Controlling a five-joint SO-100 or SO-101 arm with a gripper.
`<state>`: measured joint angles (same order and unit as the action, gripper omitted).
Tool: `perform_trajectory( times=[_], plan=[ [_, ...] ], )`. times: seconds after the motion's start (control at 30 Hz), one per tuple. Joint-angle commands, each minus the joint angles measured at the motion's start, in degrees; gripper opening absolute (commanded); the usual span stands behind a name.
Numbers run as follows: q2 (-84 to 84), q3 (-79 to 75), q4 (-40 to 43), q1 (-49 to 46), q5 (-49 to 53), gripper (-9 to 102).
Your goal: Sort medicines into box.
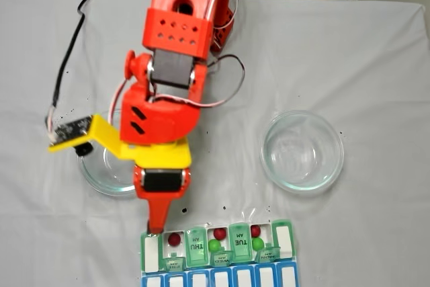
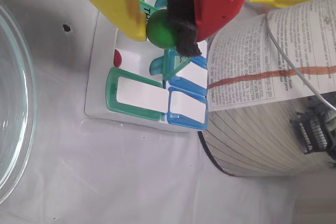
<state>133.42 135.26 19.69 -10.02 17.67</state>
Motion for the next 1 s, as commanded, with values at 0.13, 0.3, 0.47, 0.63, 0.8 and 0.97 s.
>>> perform_trajectory(
  times=[0.13,0.3,0.47,0.63,0.8,0.97],
  plan=[
    [-4.04,-2.29,-6.15,1.58,1.76,0],
    [-7.56,-2.64,-9.14,2.11,1.85,0],
    [-13.27,-5.36,-11.69,2.72,1.49,0],
    [-16.79,-6.86,-13.71,3.34,1.14,0],
    [-17.84,-8.17,-15.82,3.43,0.44,0],
    [-18.90,-9.84,-16.88,3.08,0.00,0]
  ],
)
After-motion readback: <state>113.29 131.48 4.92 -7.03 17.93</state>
